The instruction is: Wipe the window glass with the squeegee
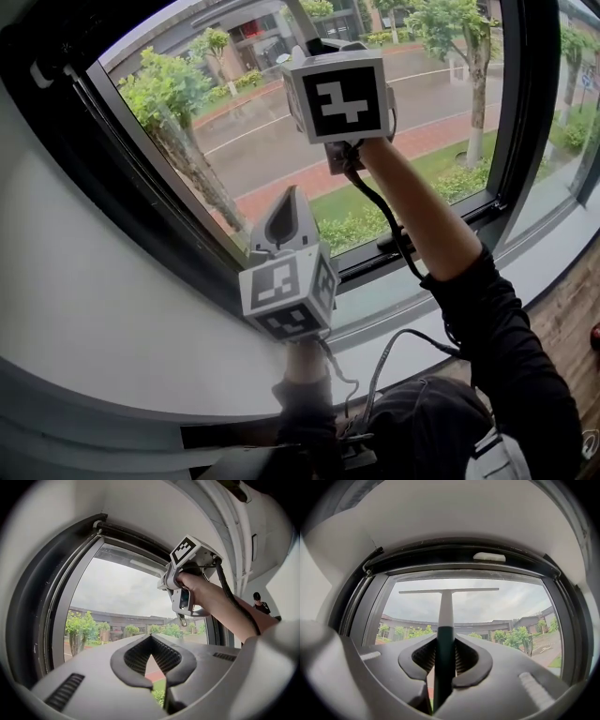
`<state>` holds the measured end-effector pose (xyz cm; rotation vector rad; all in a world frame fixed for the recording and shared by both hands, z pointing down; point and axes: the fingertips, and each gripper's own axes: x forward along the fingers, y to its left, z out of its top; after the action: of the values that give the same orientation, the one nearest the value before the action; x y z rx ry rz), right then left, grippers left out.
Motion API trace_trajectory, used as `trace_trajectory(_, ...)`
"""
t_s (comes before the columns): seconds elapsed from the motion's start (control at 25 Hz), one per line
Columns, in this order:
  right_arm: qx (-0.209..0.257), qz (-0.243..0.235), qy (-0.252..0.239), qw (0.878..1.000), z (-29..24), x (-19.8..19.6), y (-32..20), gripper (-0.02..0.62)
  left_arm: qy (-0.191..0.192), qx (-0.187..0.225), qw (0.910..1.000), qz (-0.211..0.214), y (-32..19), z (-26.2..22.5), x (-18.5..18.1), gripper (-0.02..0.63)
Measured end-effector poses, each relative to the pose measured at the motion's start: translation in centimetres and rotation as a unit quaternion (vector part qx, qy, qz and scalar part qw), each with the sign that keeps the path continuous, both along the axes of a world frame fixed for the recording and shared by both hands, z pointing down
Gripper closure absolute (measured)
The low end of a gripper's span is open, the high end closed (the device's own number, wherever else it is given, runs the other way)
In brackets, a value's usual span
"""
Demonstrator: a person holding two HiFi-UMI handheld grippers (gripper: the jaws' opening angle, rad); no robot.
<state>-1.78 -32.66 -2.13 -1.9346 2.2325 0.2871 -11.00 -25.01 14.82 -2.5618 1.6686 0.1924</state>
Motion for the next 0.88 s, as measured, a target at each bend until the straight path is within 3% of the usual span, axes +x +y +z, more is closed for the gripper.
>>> trace_trajectory(0.88,-0.017,0.016,0.006,1.000,4.7,-0.7,-1.2,0.529,0.007,-0.018,0.9998,0.008,-0.7,2.3,-0.5,0.606)
